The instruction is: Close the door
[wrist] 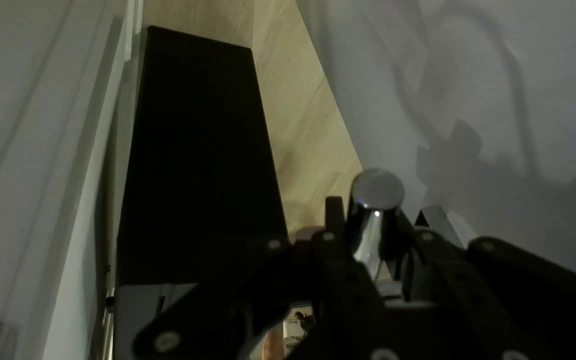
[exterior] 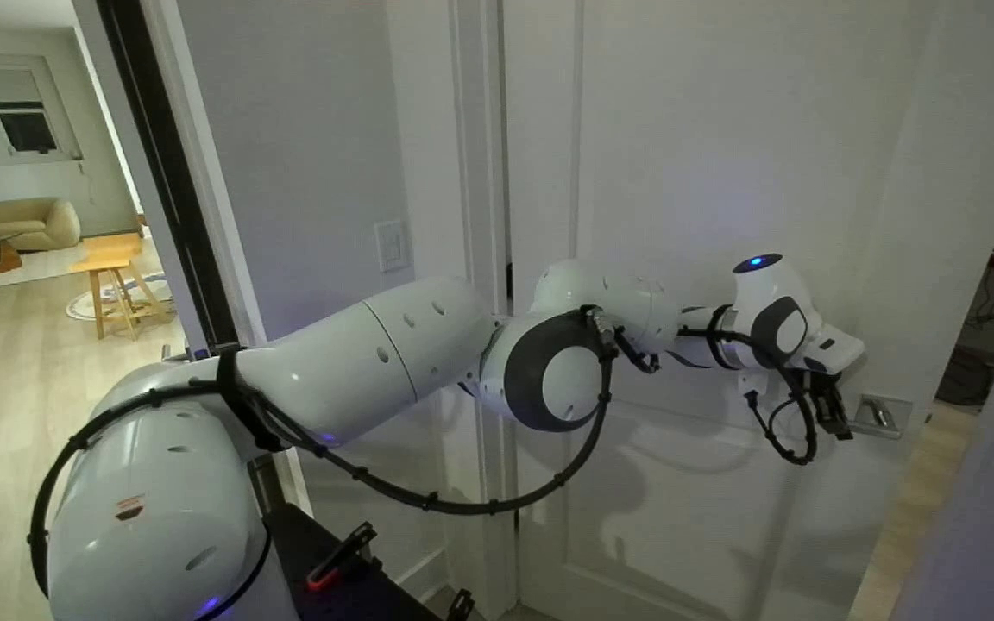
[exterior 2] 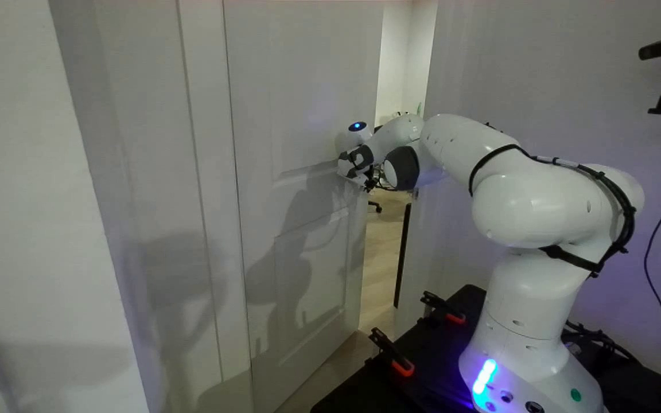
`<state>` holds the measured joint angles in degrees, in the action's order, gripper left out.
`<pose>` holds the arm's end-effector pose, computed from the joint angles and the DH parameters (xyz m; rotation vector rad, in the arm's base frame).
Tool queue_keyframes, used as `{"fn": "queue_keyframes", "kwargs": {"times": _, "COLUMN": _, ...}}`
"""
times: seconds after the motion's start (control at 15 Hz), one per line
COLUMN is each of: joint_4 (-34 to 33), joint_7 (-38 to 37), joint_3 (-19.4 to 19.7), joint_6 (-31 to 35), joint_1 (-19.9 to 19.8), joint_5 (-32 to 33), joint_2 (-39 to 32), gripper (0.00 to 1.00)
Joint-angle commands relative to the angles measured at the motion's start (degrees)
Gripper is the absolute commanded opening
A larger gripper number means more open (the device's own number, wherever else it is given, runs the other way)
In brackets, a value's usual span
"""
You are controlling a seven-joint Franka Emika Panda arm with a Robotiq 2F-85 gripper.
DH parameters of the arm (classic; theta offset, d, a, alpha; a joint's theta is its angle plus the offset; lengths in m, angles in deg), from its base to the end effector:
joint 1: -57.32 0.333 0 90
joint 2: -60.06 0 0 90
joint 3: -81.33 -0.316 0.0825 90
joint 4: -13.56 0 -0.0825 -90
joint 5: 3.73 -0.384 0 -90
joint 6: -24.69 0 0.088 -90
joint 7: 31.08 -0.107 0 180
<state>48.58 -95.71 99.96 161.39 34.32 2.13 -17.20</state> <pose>0.7268 -0.4213 0.2087 2.0763 -1.8824 0.7646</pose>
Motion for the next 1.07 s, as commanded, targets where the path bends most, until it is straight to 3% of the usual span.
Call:
{"fn": "queue_keyframes", "kwargs": {"times": 0.0, "joint_4": 1.21, "joint_7": -1.28, "joint_3": 1.47, "joint_6": -4.39, "joint_1": 0.74, "joint_5": 0.69, "joint_2": 2.88, "gripper": 0.05}}
{"fn": "queue_keyframes", "kwargs": {"times": 1.0, "joint_4": 6.52, "joint_7": -8.61, "joint_3": 5.88, "joint_6": -8.11, "joint_1": 4.60, "joint_5": 1.23, "joint_2": 6.96, "gripper": 0.05}}
